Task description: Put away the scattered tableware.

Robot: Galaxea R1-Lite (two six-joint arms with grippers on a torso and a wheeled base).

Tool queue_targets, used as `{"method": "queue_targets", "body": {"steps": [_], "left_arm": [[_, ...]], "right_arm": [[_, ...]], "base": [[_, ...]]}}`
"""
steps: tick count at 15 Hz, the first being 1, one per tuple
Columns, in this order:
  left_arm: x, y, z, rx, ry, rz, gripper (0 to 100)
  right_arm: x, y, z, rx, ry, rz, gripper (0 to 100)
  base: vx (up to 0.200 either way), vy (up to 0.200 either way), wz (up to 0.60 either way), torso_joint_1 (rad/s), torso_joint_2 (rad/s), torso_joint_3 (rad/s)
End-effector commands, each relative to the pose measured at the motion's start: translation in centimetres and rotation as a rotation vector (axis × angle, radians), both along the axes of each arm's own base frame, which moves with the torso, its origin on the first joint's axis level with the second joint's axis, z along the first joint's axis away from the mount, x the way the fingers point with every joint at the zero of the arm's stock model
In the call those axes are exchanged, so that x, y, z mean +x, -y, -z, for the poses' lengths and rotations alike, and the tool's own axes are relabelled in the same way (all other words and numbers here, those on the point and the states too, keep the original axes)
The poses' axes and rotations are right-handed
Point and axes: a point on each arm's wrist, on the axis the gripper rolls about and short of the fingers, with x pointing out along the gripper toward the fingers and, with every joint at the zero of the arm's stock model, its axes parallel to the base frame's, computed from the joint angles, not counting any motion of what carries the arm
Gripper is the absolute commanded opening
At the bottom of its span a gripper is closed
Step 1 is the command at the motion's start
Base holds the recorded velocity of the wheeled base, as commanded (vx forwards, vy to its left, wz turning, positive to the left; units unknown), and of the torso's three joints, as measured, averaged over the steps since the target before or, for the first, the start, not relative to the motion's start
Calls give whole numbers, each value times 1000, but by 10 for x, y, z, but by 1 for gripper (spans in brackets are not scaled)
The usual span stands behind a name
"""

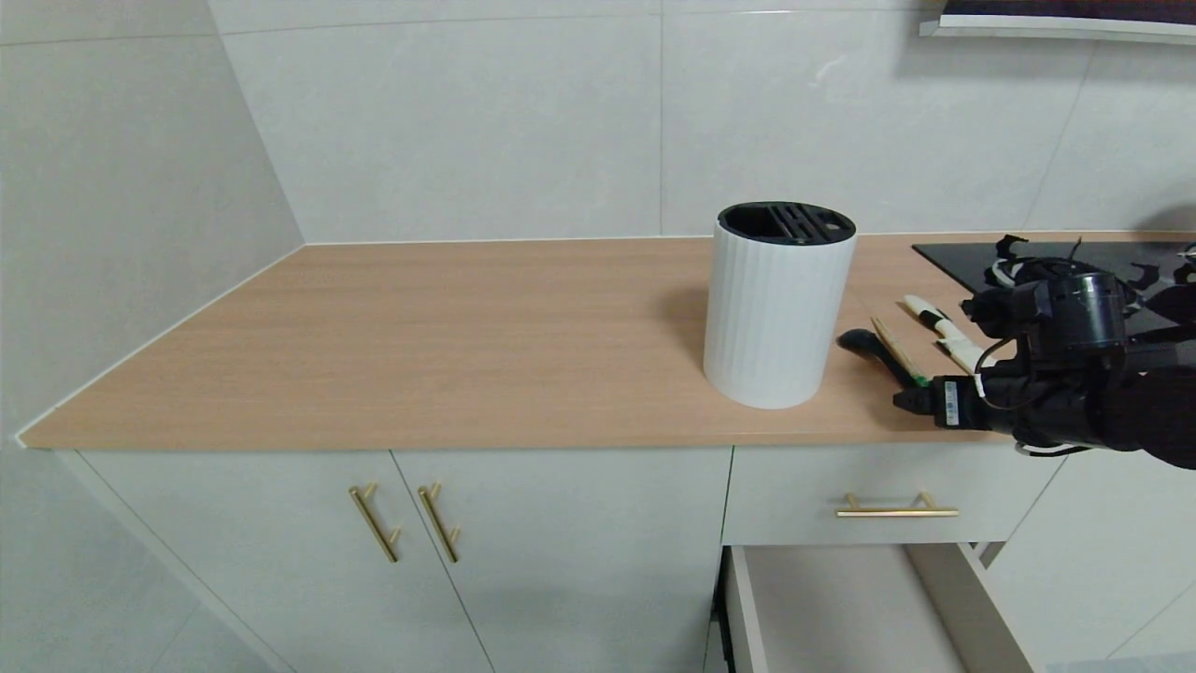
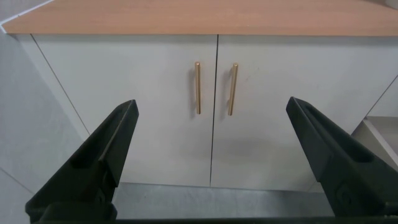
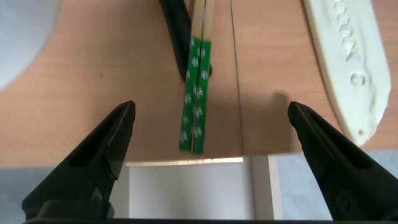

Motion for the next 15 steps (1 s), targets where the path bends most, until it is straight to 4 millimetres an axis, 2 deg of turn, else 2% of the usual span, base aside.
{"method": "queue_targets", "body": {"steps": [1, 2, 8, 15], "left_arm": [[0, 0, 0, 0, -1, -1, 100], [0, 0, 0, 0, -1, -1, 100], [0, 0, 0, 0, -1, -1, 100], [0, 0, 0, 0, -1, -1, 100]], "right_arm": [[2, -1, 5, -4, -10, 2, 100], [2, -1, 7, -6, -13, 5, 0], [0, -5, 3, -6, 3, -3, 0], [-27, 1, -39, 6, 128, 6, 0]], "base": [[0, 0, 0, 0, 0, 0], [0, 0, 0, 0, 0, 0], [0, 0, 0, 0, 0, 0], [0, 0, 0, 0, 0, 0]]}}
